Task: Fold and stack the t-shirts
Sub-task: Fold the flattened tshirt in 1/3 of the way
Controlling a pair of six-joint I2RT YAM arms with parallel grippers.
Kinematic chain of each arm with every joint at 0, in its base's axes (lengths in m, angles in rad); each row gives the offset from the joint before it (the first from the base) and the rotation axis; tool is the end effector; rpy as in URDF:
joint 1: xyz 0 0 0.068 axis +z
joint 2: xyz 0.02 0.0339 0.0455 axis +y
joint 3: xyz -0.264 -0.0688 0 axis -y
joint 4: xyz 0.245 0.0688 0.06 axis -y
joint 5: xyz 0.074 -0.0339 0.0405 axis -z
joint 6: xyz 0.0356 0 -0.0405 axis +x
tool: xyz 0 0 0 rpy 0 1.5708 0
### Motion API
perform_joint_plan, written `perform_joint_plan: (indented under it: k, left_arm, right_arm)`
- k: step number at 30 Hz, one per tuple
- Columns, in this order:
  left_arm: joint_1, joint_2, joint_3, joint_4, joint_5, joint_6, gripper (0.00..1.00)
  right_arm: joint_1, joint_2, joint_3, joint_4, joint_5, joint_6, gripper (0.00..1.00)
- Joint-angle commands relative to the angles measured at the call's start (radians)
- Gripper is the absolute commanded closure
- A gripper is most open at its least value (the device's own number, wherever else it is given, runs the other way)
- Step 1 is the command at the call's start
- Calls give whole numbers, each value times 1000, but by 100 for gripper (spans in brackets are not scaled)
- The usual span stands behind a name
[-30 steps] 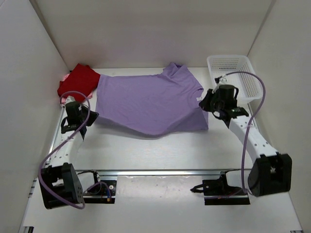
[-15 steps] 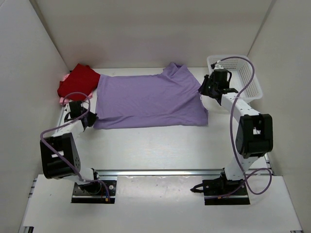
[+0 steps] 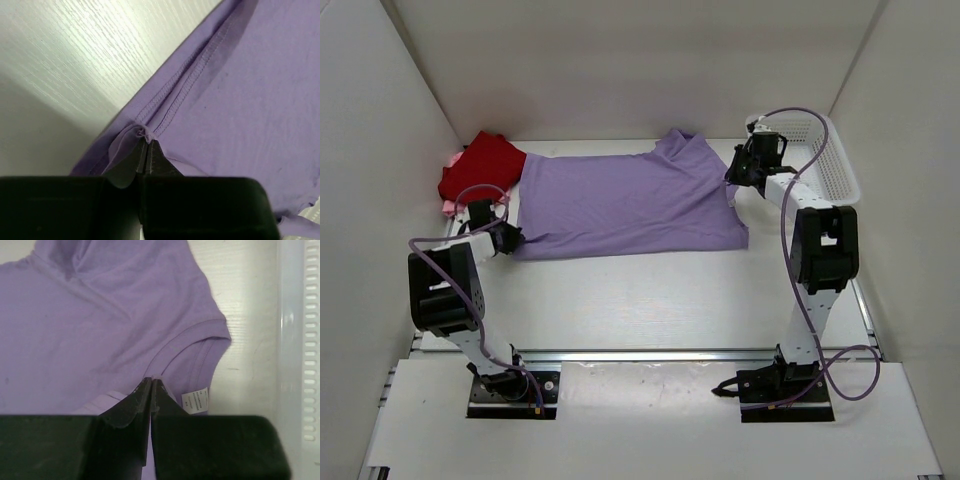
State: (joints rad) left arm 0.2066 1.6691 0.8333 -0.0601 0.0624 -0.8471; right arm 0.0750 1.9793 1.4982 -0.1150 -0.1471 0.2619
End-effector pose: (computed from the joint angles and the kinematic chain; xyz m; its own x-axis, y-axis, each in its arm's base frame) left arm 0.3167 0.0641 0.1492 -0.3812 -0.8440 -0.3772 -0.6830 0.5321 -0.5005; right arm 0.4585 0.0397 0.2343 -0.5913 0.2124 -0.7780 -0.0435 0.9549 0.2937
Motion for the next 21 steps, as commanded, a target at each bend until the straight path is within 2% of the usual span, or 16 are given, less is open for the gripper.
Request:
perform_joint_plan:
  k: [1,4,5,6,8,11,12,13,14,16,19,21]
  left_arm:
    - [19,-15,47,6,10,-6,91]
    - [28,-89,6,78,65,-33,68]
    - [34,-113,-2,83,59,-41,56]
    - [24,-147,0,80,57,-40,50]
    - [8,-193,16,62,39,-20,48]
    - [8,-227,0,3,40,-13,52]
    - [22,-238,-46,3,78,-27,55]
    - [33,-255,-75,20,95,-30,58]
    - [37,-267,-142,46,118,-44,59]
    - [40,-313,-258,83,116,-61,57]
    - [39,-333,-296,89,90,-55,53]
    - [37,-324,-296,83,94,-47,49]
  right_arm:
    - [-9,10,34,29,4,2,98]
    - [2,-19,30,25,6,2,88]
    - [0,-40,24,28,6,-1,82]
    - [0,-66,17,25,1,-1,78]
    - [0,-108,13,8,12,0,72]
    - [6,-199,-76,30,26,39,74]
    - [9,-258,-148,34,21,65,80]
    - [15,-282,-191,79,18,95,98]
    - [25,-342,-288,110,27,111,100]
    - [29,-437,-489,191,43,172,100]
    - [9,-497,-657,245,56,229,98]
    - [-9,-537,-737,250,81,249,81]
